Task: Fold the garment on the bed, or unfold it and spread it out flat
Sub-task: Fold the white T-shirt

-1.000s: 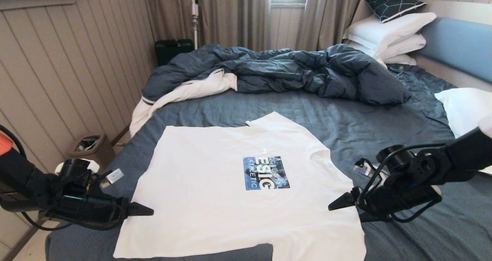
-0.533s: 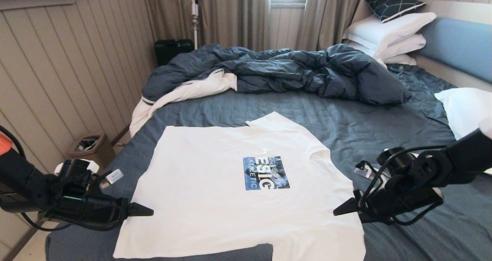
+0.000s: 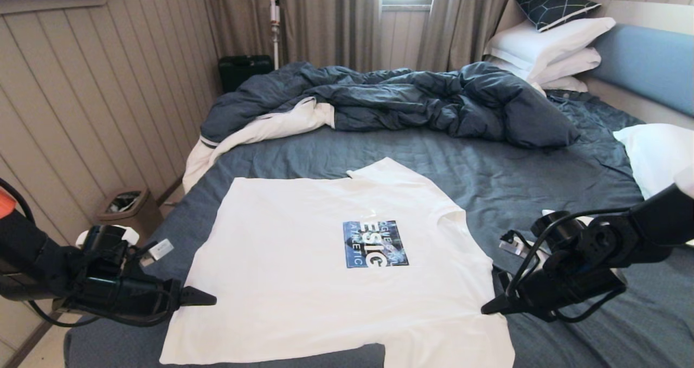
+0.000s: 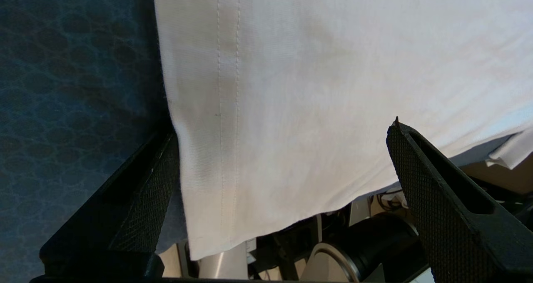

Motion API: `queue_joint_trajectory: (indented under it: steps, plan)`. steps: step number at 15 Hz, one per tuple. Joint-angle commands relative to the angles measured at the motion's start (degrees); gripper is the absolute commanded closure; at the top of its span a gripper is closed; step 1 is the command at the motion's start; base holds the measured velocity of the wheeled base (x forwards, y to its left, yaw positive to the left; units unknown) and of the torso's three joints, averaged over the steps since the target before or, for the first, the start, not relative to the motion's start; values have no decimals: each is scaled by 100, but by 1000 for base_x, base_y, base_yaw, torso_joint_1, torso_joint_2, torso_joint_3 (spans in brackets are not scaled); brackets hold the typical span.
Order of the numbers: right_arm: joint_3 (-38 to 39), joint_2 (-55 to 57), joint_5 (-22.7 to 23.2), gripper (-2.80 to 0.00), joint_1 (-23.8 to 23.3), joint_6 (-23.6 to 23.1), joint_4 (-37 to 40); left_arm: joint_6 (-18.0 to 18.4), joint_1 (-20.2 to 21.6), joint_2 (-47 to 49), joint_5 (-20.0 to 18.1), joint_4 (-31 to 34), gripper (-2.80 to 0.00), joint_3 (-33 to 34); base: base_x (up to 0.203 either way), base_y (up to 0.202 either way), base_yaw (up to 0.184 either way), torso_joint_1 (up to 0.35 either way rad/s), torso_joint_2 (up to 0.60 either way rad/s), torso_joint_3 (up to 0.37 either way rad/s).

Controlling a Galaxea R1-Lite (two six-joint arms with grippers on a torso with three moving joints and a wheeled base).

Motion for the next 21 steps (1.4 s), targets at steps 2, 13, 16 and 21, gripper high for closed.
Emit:
queue_joint_trajectory:
  steps: [2, 13, 16, 21]
  plan:
    - [92, -77, 19, 0, 13, 2, 13, 12, -1, -45, -18, 20, -280, 65, 0, 0, 0, 0, 0, 0]
    - [1029, -663, -7, 0, -284, -226, 10, 678, 4, -523, 48, 124, -280, 848, 0, 0, 0, 0, 0, 0]
    - [1029, -648, -7, 0, -409, -264, 11, 812, 102, -564, 48, 251, -280, 842, 0, 0, 0, 0, 0, 0]
    - [968, -601, 10, 0, -453, -345, 5, 897, 144, -442, 0, 454, -280, 632, 0, 0, 0, 0, 0, 0]
